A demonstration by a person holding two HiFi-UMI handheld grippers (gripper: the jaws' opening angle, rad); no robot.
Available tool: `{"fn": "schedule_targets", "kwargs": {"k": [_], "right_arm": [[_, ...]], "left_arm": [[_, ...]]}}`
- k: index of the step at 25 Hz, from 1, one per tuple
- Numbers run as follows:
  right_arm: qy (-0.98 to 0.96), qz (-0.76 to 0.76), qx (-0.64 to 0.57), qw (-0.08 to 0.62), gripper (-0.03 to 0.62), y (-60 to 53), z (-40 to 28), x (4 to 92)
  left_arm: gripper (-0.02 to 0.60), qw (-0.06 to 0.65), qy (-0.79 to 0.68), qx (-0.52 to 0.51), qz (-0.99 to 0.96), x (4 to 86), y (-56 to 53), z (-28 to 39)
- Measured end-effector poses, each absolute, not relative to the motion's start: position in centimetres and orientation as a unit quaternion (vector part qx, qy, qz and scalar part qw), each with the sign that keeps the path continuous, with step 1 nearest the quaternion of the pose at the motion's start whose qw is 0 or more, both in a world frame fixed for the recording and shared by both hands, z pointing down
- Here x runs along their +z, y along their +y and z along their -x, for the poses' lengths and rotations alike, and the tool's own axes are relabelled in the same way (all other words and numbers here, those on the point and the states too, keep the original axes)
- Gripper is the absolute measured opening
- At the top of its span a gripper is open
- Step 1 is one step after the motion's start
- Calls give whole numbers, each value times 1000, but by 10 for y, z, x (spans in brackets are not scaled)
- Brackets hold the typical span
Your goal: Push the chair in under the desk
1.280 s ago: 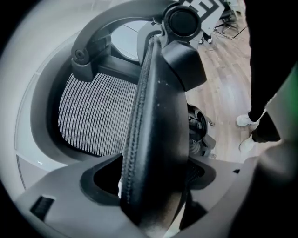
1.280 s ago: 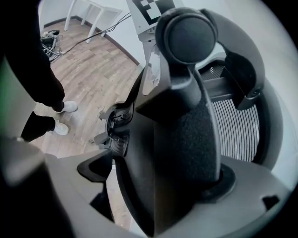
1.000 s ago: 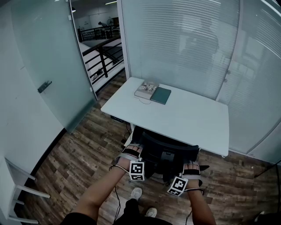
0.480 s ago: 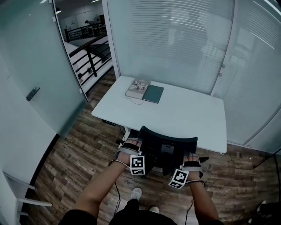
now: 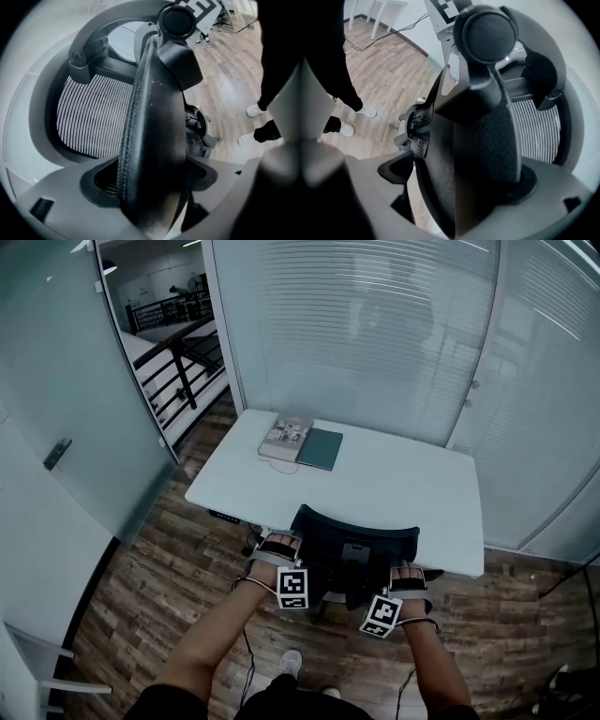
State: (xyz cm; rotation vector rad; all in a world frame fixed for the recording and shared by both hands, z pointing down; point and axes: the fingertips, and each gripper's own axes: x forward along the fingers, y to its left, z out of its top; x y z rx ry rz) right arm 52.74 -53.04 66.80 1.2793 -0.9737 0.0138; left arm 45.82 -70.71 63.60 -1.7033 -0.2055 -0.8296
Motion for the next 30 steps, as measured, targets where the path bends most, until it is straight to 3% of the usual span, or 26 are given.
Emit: {"fn": "schedule_targets", "kwargs": {"k": [30], "right_arm": [[-395, -601, 8, 695, 538, -578, -557, 660]], "left_arm": [[379, 593, -99, -319, 732, 628, -759, -498]]}}
